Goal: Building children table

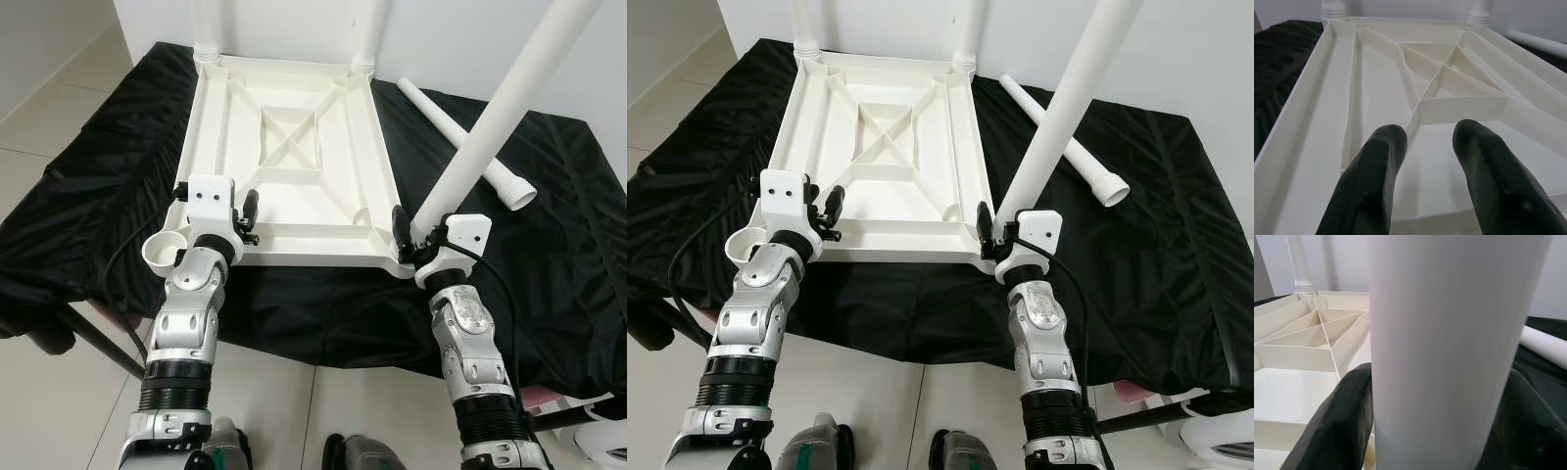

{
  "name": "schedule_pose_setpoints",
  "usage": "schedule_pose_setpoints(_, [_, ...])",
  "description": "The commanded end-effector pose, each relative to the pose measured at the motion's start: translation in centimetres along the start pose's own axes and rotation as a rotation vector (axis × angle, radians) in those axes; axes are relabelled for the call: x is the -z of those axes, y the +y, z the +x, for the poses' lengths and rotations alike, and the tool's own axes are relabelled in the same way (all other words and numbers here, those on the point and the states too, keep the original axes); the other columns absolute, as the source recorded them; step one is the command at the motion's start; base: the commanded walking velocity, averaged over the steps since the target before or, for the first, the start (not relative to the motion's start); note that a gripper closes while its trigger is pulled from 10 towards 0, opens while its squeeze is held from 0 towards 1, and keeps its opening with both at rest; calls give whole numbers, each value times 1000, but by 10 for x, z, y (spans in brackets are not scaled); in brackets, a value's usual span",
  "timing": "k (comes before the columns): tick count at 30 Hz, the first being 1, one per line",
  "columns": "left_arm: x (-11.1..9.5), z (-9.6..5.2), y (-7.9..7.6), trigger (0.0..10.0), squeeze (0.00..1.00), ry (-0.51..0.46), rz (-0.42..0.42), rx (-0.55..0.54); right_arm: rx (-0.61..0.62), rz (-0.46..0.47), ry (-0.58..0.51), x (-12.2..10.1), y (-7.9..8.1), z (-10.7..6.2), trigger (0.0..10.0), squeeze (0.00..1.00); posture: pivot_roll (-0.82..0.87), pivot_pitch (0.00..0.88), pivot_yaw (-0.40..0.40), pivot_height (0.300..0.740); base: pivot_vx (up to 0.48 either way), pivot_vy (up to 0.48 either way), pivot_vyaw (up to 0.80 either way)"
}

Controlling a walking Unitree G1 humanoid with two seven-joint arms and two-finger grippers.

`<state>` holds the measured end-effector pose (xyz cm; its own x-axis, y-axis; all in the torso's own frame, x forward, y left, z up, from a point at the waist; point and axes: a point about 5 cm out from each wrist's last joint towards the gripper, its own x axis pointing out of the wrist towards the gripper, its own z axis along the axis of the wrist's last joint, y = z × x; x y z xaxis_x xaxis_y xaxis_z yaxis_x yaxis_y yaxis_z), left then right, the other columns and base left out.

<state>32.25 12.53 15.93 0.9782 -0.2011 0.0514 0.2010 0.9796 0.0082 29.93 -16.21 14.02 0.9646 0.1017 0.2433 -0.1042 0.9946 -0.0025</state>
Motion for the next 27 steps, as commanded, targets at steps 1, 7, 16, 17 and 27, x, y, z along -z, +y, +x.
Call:
schedule_pose_setpoints(1, [1, -3, 0, 10000, 0, -11, 22, -48, 9, 1, 16, 5, -4, -4, 10000, 0, 23, 4, -43, 740, 0, 0, 0])
schedule_pose_setpoints(7, [2, -7, -4, 10000, 0, -23, 56, -23, 2, 9, 37, 6, -4, -5, 10000, 0, 23, 12, -50, 740, 0, 0, 0])
schedule_pose_setpoints(16, [4, -12, -10, 10000, 0, -21, 146, 80, -12, -10, 24, 1, -6, -4, 10000, 0, 29, 49, -60, 740, 0, 0, 0])
schedule_pose_setpoints(17, [3, -14, -12, 10000, 0, -26, 149, 101, -17, -18, 20, 0, -7, -3, 10000, 0, 29, 50, -56, 740, 0, 0, 0])
schedule_pose_setpoints(27, [7, -8, -26, 10000, 0, -41, 181, 74, 0, -33, 9, -1, -14, 1, 10000, 0, 35, 57, -52, 740, 0, 0, 0])
